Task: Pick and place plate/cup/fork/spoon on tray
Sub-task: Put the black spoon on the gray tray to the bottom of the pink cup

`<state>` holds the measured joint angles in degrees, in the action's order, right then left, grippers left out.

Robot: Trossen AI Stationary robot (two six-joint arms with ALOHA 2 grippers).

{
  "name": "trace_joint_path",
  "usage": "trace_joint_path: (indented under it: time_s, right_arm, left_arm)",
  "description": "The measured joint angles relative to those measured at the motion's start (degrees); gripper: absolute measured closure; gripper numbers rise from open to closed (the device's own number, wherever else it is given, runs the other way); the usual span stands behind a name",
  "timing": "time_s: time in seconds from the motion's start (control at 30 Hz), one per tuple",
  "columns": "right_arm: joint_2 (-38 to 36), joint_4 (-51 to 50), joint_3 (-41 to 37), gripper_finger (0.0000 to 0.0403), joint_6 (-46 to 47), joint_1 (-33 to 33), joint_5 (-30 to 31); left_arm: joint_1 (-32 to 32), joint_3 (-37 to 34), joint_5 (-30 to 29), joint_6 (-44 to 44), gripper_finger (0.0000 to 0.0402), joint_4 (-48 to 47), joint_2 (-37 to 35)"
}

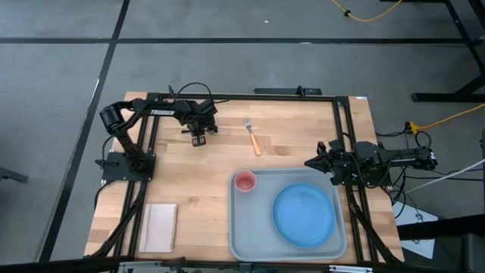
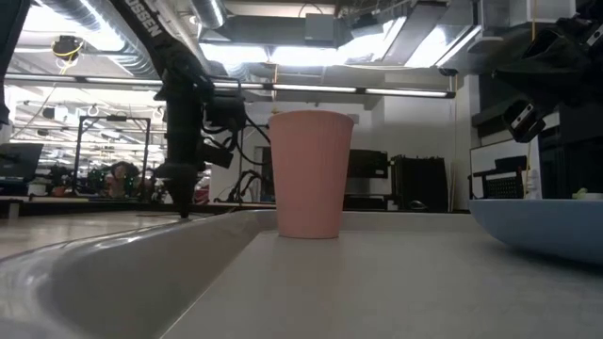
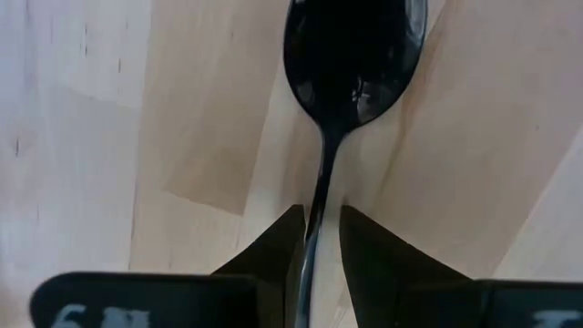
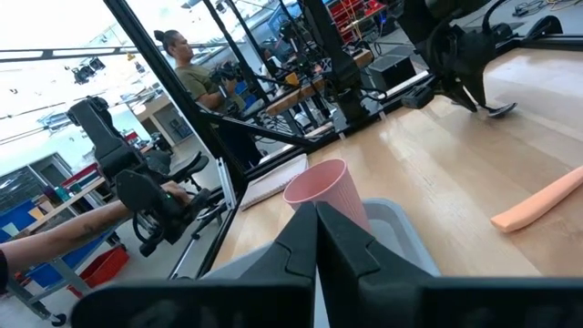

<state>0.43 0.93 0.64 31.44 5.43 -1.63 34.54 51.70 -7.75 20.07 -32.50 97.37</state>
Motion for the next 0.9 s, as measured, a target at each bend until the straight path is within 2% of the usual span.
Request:
trace_joint_path:
  time_s: [0.27,0.53,0.9]
  right_arm:
    - [0.0,0.0,0.0,0.0397,0.0,0.0,0.0]
    - [0.0,0.0,0.0,0.0397,0.0,0.0,0.0]
    - [0.0,0.0,0.0,0.0397,-3.3,0.0,0.0]
  left_arm:
    - [-0.2,0.1,1.3,-2.5,0.034,-1.6,0.5]
    - [-0.2,0.1,3.4,-6.6,0.0394,-2.2,0.6]
    - [-0.2,0.0,3.4,-9.1,0.0399,-1.2,0.6]
